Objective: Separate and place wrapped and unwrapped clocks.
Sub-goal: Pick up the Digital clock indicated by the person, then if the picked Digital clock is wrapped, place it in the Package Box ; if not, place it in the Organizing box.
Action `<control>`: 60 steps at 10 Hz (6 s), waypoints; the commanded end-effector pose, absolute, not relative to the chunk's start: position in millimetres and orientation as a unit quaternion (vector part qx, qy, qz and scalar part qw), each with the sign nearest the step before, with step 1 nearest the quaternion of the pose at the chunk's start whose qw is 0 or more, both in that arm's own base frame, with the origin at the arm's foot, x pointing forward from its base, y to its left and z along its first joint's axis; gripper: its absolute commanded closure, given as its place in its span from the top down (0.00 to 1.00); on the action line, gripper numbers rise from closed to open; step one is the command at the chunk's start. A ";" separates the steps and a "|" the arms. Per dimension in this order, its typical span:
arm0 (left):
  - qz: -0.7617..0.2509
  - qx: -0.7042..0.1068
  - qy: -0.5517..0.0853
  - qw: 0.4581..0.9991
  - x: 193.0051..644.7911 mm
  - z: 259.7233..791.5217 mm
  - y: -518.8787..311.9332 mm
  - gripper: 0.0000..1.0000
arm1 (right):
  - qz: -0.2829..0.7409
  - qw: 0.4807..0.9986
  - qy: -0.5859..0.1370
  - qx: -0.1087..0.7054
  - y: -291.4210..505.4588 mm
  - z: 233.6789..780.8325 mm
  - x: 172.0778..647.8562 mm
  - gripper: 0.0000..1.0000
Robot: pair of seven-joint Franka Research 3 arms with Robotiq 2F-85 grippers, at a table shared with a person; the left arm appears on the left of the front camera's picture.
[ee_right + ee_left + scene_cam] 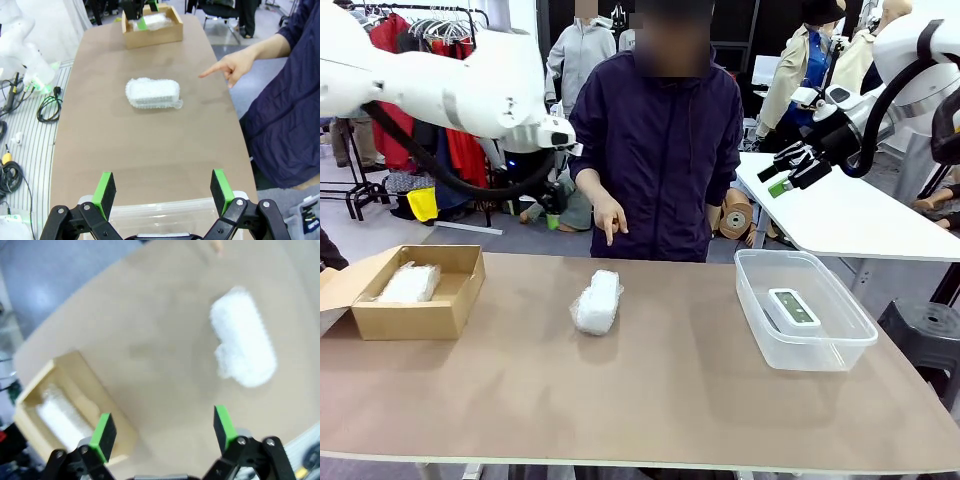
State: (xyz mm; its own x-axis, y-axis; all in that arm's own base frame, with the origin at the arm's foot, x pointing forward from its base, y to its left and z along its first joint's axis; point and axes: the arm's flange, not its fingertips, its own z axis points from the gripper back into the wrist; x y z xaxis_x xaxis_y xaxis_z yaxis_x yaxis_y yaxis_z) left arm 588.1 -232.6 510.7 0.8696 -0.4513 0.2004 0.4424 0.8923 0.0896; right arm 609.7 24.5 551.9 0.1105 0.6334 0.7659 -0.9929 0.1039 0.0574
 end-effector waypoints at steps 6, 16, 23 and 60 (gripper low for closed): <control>-0.066 -0.011 -0.120 0.991 573.5 436.5 -291.2 1.00 | 0.599 0.680 -0.297 0.302 25.4 553.6 607.2 1.00; -0.083 -0.028 -0.069 0.994 562.7 387.2 -315.0 1.00 | 0.599 0.680 -0.297 0.302 25.4 553.6 607.2 1.00; -0.060 -0.007 -0.086 0.994 575.2 384.2 -354.2 1.00 | 0.599 0.680 -0.297 0.302 25.4 553.6 607.2 1.00; -0.161 0.009 -0.190 0.968 551.0 634.5 -371.6 0.00 | 0.599 0.680 -0.297 0.302 25.4 553.6 607.2 1.00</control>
State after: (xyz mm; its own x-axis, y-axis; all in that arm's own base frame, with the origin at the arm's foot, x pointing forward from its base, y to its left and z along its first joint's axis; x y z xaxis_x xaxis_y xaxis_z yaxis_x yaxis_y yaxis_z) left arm 553.3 -372.9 629.1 0.8763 -0.3210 0.3591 0.3141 0.9461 0.0792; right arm 609.7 24.5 551.9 0.1105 0.6334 0.7659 -0.9929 0.1039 0.0573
